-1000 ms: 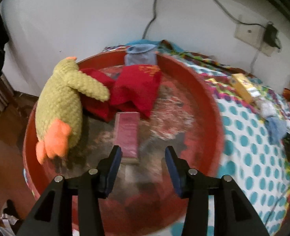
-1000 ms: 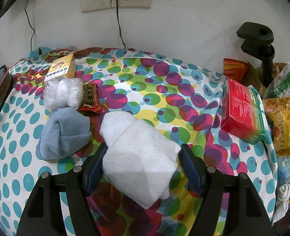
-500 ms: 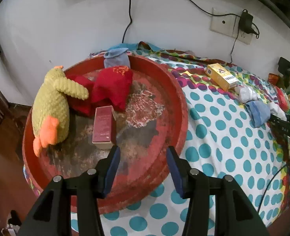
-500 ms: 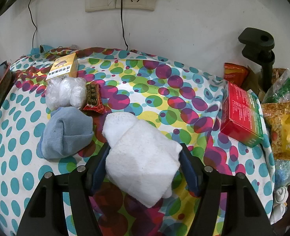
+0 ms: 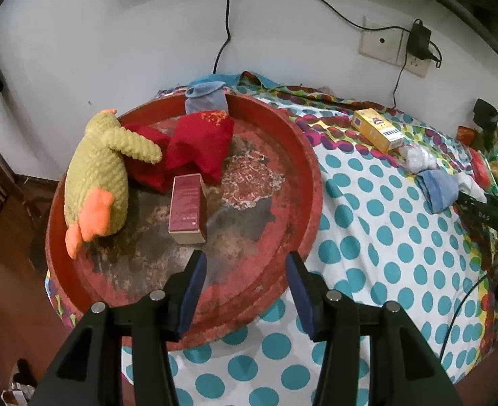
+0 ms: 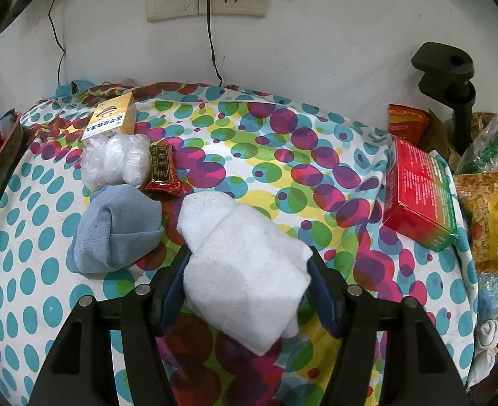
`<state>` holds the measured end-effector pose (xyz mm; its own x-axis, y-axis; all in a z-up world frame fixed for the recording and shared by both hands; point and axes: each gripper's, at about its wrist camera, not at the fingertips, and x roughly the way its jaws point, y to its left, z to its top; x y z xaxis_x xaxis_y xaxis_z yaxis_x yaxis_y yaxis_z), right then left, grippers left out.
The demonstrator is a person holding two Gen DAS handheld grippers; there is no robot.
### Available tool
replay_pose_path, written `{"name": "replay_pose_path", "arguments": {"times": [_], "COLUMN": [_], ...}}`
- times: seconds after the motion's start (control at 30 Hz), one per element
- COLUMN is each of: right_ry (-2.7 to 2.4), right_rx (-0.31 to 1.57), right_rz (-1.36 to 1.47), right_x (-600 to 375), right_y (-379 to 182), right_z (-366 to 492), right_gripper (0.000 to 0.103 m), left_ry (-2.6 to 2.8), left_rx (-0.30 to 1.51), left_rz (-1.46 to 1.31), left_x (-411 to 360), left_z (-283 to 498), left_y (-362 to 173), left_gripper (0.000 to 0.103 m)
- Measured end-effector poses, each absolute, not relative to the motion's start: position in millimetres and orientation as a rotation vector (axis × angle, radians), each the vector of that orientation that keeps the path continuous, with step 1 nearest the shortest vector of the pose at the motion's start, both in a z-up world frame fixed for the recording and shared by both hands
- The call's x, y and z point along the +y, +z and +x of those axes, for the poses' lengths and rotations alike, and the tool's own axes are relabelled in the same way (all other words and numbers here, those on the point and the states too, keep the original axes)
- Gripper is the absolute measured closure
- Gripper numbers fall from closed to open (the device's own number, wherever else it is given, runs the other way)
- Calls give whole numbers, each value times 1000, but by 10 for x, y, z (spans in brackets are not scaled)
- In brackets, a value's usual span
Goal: Organize objects
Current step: 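Lift the left gripper away from the maroon box on the tray, then carry the white sock onto the red tray and release it with the right gripper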
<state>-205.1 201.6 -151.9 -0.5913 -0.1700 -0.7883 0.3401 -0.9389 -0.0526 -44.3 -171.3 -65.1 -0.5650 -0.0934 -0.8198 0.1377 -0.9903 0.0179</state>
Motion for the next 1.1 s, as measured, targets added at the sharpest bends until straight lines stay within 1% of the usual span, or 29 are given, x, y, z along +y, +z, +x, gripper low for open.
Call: {"name": "replay_pose_path", "arguments": {"times": [0.2, 0.27, 0.33, 0.63, 0.9, 1.0, 1.1], "right_ry": [-2563, -2562, -2561, -2605, -2627, -2593, -2523], "right_rx": [301, 304, 309, 264, 262, 283, 302], "right_rz": [1233, 1228, 1223, 1229, 1139, 1103, 1078], "right_x": [1996, 1980, 1955, 2051, 2018, 1817, 1476], "right_y": [-1509, -1503, -1498, -1422, -973, -817, -710], "right_z": [-2044, -2037, -2029, -2011, -1835, -1757, -1668], "right_gripper": [41, 45, 47, 49, 50, 49, 49], "left_ry": [-2653, -2637, -2632, -2604, -2622, -2637, -2666], "left_rx": [58, 73, 88, 107, 169, 175, 227], "left_rz": [1386, 1370, 1354, 1300, 1279, 1288, 1290], "left_x": [-1769, -1816, -1871, -2022, -2078, -2072, -2106], "left_z": [-310, -243, -161, 148, 245, 258, 292], "left_y": [-604, -587, -568, -462, -437, -460, -453], "left_gripper": [53, 53, 53, 53, 53, 53, 53]}}
